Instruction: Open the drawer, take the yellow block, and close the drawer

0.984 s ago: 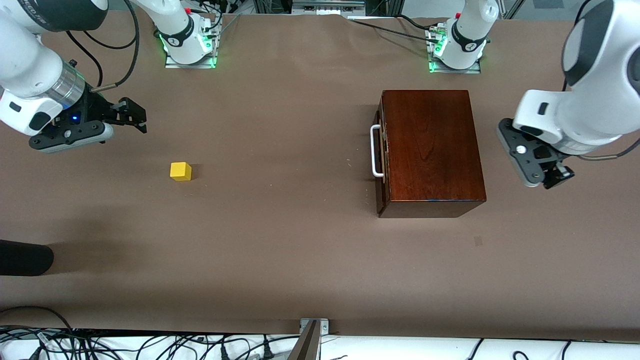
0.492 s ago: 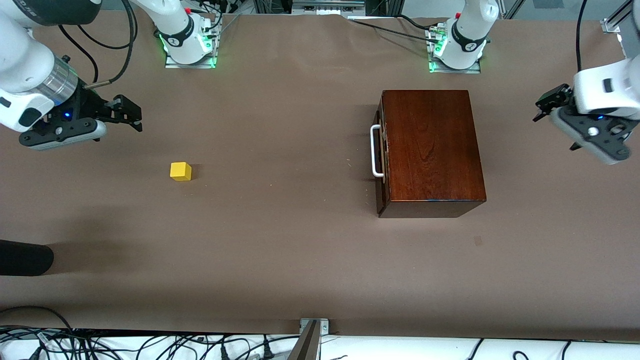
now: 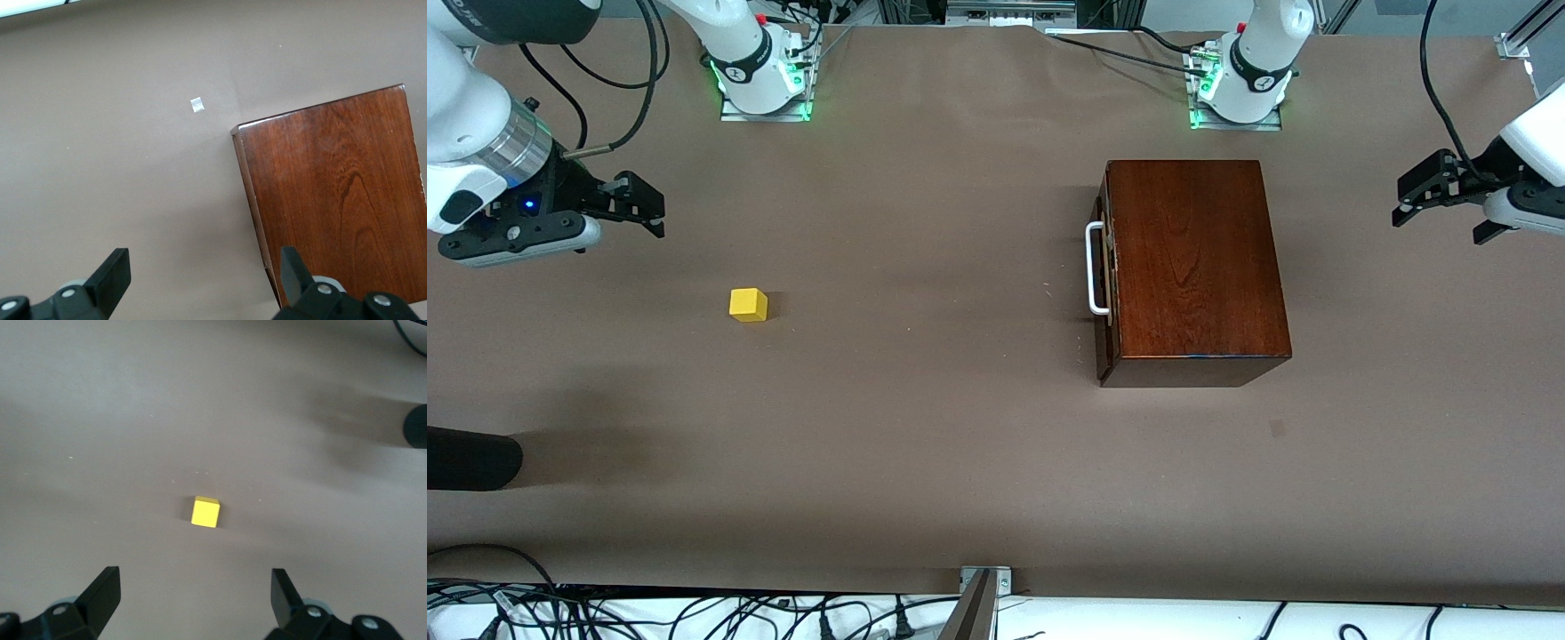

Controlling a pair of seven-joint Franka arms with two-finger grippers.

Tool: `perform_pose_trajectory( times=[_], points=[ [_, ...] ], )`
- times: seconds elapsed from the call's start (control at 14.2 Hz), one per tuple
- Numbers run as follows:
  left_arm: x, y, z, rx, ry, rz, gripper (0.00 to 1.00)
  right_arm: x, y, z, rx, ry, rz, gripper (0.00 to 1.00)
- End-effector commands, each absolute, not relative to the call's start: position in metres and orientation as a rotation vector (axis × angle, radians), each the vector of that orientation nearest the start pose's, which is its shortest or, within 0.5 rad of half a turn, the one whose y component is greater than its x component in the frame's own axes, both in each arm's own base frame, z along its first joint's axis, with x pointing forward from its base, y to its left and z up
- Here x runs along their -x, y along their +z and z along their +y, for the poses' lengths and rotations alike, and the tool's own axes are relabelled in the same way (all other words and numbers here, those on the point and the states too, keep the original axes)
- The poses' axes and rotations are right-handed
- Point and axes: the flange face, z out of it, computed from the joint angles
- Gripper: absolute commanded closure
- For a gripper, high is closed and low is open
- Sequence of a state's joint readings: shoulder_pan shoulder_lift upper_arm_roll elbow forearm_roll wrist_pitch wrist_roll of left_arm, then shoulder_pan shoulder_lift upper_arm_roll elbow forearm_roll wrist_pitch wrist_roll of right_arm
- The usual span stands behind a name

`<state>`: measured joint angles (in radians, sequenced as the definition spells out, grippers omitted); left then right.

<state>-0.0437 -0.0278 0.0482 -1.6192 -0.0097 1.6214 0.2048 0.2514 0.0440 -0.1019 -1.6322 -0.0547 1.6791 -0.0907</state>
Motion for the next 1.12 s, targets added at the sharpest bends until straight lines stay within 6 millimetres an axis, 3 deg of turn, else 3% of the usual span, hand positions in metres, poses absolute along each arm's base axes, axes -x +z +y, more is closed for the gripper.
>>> perform_pose_trajectory(
  times=[0.0, 0.14, 0.42, 0.63, 1.05],
  points=[
    [-0.535, 0.632, 0.011, 3.142, -0.084, 0.265, 0.0, -0.575, 0.578, 0.081, 3.201, 0.027, -0.381, 0.0],
    [-0.529, 0.628, 0.011, 3.149, -0.027, 0.235, 0.0, -0.574, 0.58, 0.083, 3.195, 0.022, -0.379, 0.0],
    [-0.525, 0.627, 0.006, 3.163, 0.023, -0.115, 0.0, -0.574, 0.585, 0.083, 3.191, 0.007, -0.368, 0.0],
    [-0.524, 0.628, -0.019, 3.154, 0.023, -0.068, 0.0, -0.574, 0.589, 0.086, 3.186, -0.007, -0.376, 0.0],
    [-0.524, 0.628, -0.02, 3.155, 0.025, -0.046, 0.0, -0.574, 0.592, 0.089, 3.184, -0.017, -0.383, 0.0]
  ],
)
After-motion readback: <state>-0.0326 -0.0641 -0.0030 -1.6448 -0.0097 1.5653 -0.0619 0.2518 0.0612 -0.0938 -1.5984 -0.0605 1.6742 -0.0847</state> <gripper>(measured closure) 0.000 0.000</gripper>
